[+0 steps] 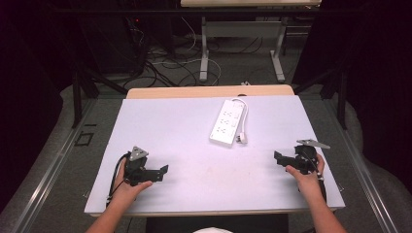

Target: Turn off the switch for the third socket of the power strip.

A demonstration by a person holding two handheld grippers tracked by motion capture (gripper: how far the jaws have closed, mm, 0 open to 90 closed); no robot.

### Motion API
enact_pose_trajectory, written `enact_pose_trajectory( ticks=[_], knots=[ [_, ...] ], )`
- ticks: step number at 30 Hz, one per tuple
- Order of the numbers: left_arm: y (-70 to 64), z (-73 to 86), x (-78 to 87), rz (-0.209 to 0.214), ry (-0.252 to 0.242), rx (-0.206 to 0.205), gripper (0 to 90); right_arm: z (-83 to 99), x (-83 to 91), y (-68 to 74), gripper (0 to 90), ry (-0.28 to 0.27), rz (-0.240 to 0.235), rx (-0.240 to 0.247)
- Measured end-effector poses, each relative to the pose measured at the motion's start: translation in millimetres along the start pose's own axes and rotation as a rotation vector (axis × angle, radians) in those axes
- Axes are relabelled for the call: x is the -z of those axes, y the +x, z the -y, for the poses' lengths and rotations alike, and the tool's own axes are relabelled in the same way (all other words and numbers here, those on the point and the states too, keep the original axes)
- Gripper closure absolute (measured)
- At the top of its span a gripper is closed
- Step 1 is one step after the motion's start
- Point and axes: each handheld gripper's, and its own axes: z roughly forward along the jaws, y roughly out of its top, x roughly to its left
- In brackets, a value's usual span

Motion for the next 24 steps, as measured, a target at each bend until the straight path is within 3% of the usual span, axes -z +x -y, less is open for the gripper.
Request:
enact_pose_trajectory(
  ticks=[24],
  knots=[
    [1.7, -0.5, -0.5, -0.004, 0.0, -0.001, 0.2, 0.1, 0.2, -8.3, 0.0, -0.003, 0.009, -0.021]
  ],
)
